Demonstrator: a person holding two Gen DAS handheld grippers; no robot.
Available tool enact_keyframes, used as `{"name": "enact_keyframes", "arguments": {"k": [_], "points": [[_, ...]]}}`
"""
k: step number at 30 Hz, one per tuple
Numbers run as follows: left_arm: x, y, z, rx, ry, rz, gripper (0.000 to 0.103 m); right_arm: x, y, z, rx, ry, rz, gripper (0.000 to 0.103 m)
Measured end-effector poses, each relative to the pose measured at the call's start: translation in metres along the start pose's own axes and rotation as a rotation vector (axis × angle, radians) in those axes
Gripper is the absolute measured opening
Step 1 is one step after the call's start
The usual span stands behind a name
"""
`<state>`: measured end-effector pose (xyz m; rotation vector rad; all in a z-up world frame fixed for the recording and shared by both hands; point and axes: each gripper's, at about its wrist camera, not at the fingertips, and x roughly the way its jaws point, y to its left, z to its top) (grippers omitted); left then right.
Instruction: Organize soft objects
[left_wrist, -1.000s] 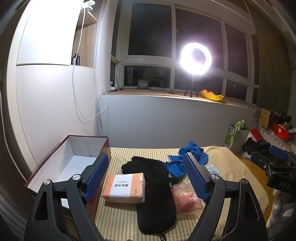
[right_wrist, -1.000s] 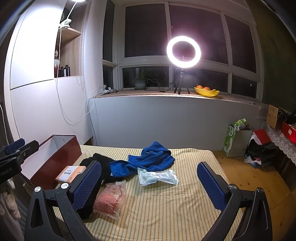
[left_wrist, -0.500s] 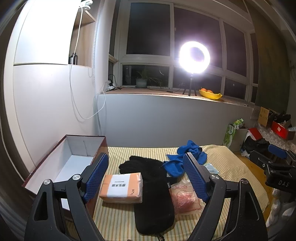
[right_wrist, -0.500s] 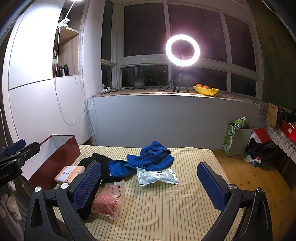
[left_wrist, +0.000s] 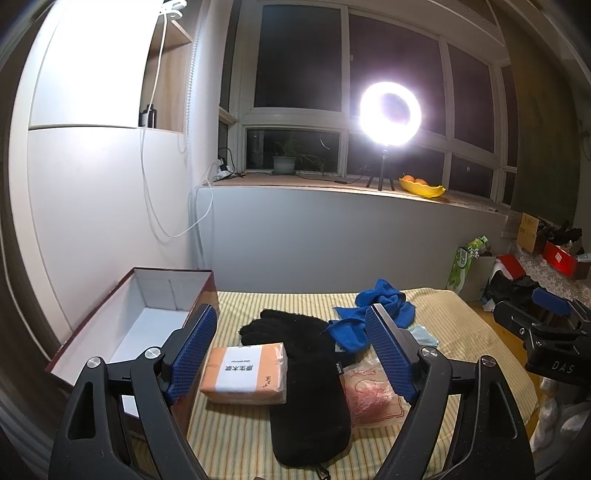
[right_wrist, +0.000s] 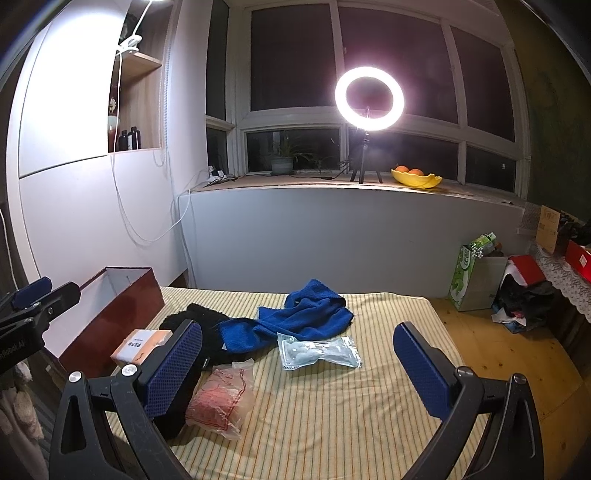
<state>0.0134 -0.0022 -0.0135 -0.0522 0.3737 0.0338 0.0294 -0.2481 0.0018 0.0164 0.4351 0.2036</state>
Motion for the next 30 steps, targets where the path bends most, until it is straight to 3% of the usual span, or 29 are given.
{"name": "enact_keyframes", "arguments": {"k": [19, 30], "points": [[0.006, 0.01, -0.009, -0.012, 0.03, -0.003, 0.083, 0.01, 0.003, -0.006, -0.006, 0.031, 0.002, 0.102], [0.015, 0.015, -0.03, -0.012, 0.115, -0.029, 0.083, 0.027, -0.001, -0.017, 0.011, 0.112, 0.051, 0.102]]}}
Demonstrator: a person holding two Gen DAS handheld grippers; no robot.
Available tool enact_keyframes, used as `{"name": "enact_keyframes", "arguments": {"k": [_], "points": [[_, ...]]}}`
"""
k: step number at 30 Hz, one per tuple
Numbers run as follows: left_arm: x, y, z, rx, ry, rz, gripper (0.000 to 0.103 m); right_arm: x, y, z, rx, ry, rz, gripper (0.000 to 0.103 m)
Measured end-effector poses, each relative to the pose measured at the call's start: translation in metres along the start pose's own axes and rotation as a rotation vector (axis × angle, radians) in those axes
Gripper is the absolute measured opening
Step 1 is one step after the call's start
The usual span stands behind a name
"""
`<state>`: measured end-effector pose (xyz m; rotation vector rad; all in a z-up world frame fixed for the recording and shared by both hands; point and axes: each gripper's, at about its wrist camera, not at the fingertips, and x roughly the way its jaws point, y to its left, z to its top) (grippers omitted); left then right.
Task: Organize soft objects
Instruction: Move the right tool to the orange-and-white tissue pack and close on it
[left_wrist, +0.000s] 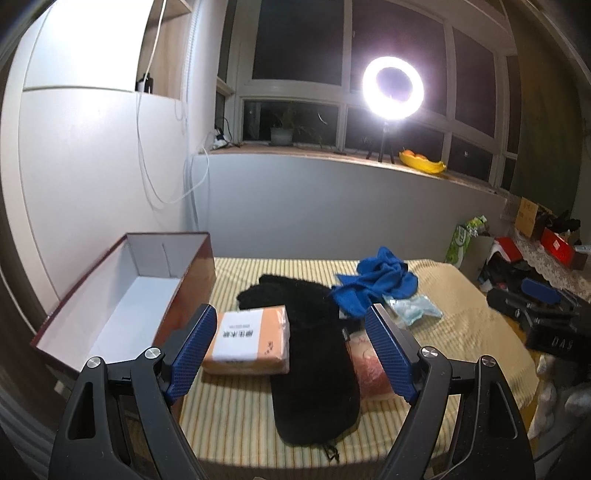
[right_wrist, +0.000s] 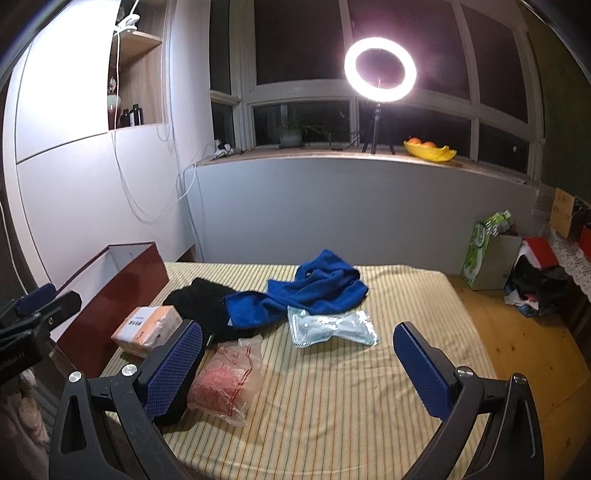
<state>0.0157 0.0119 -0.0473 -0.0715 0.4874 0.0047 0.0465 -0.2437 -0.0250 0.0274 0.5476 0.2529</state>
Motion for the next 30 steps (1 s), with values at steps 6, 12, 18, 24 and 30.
{"name": "enact_keyframes", "arguments": {"k": [6, 12, 18, 24, 30], "points": [[0.01, 0.014, -0.02, -0.029, 0.086, -0.008, 0.083, 0.009, -0.003, -0.002, 0.011, 0.053, 0.077, 0.102], [0.021, 0.021, -0.041, -0.064, 0.168, -0.054, 0.083, 0.034, 0.01, 0.007, -0.008, 0.134, 0.207, 0.102], [0.026, 0.027, -0.054, -0.092, 0.21, -0.071, 0.083, 0.059, 0.029, 0.011, -0.025, 0.206, 0.298, 0.102], [0.027, 0.034, -0.06, -0.12, 0.221, -0.07, 0.082, 0.08, 0.053, 0.022, -0.038, 0.267, 0.412, 0.101], [0.034, 0.041, -0.065, -0.182, 0.227, -0.068, 0.081, 0.11, 0.098, 0.041, -0.164, 0.318, 0.489, 0.095]]}}
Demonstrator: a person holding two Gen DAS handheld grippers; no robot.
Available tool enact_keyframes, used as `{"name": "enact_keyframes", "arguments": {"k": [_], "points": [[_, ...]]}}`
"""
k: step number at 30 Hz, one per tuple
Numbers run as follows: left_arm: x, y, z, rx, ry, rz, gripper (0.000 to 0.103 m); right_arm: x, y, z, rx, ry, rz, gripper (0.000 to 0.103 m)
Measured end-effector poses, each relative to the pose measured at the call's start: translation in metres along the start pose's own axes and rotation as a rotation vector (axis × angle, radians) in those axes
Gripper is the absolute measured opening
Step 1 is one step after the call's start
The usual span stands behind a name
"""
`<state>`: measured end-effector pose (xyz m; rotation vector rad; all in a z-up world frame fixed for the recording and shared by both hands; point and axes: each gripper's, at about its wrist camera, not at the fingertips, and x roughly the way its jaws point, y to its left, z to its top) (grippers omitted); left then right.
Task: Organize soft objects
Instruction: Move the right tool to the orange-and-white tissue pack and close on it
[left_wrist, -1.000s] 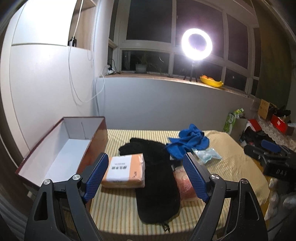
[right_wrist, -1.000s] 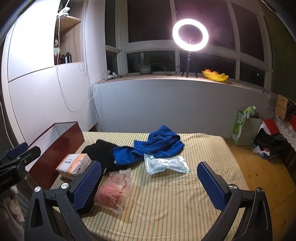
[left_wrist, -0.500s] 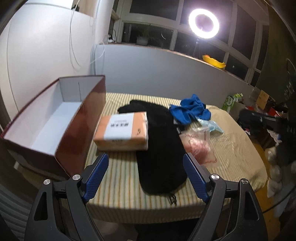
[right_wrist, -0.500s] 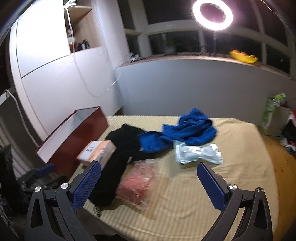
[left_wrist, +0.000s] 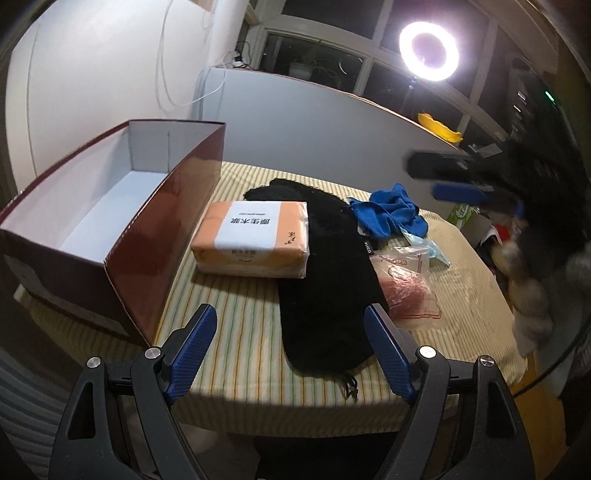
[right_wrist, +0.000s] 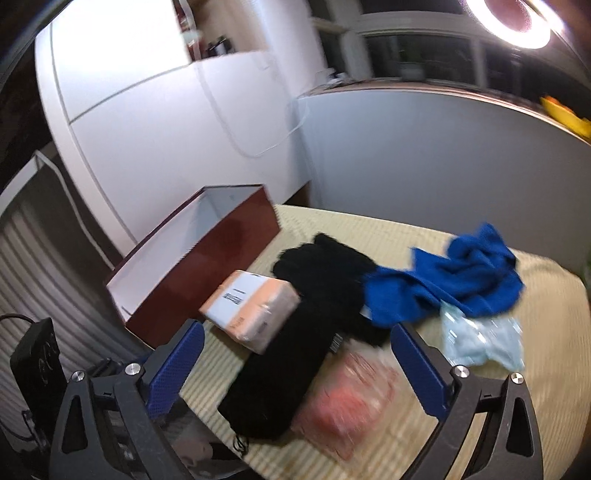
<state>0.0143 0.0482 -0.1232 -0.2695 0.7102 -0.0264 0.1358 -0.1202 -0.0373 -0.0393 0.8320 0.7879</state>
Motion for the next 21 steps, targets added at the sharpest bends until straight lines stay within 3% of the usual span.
{"name": "enact_keyframes", "arguments": {"k": [7, 10, 15, 18, 21], "points": [[0.01, 0.003, 0.005, -0.058, -0.002, -0.009, 0.081, 0.062, 0.014, 0.045, -0.053, 0.139, 0.129, 0.089], [0.016, 0.002, 0.008, -0.065, -0.002, -0.003, 0.079, 0.091, 0.015, 0.054, -0.046, 0.208, 0.164, 0.079], [0.032, 0.003, 0.014, -0.088, 0.019, -0.002, 0.074, 0.133, 0.013, 0.059, -0.032, 0.306, 0.178, 0.069], [0.044, 0.009, 0.017, -0.134, 0.048, -0.022, 0.063, 0.151, 0.011, 0.058, -0.012, 0.354, 0.2, 0.057], [0.055, 0.016, 0.019, -0.171, 0.07, -0.032, 0.063, 0.162, 0.011, 0.057, -0.009, 0.376, 0.212, 0.057]]}}
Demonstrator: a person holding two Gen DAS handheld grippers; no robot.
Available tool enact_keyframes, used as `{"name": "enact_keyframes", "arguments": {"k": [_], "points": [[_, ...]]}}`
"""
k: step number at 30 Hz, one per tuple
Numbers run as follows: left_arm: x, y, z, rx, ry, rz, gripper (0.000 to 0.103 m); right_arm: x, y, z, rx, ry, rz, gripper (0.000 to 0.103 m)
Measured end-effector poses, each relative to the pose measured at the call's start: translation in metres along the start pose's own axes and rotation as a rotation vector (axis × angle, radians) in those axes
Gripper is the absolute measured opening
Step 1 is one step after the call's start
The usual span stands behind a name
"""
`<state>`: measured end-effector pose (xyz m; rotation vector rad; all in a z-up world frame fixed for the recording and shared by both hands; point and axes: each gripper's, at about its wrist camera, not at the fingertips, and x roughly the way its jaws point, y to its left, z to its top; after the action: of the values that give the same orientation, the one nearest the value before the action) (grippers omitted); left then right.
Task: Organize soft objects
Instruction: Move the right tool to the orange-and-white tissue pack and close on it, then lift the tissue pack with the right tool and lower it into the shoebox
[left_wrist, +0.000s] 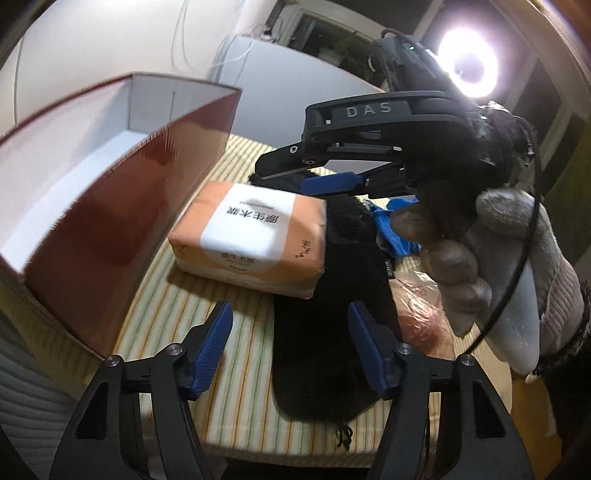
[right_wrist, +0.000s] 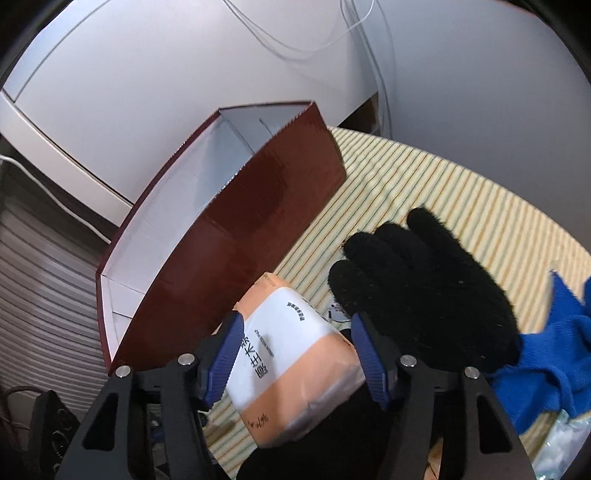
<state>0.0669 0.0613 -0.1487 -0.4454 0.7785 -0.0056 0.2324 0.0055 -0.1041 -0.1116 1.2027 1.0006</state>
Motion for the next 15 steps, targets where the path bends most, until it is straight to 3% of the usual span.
{"name": "enact_keyframes", "arguments": {"k": [13, 15], "points": [[0.028, 0.005, 0.014, -0.044, 0.024, 0.003, 0.063, 0.018, -0.003, -0.003, 0.003, 0.074, 0.021, 0.054], [0.03, 0.005, 0.016, -0.04, 0.022, 0.015, 0.062, 0.02, -0.005, -0.005, 0.012, 0.085, 0.033, 0.049]]}}
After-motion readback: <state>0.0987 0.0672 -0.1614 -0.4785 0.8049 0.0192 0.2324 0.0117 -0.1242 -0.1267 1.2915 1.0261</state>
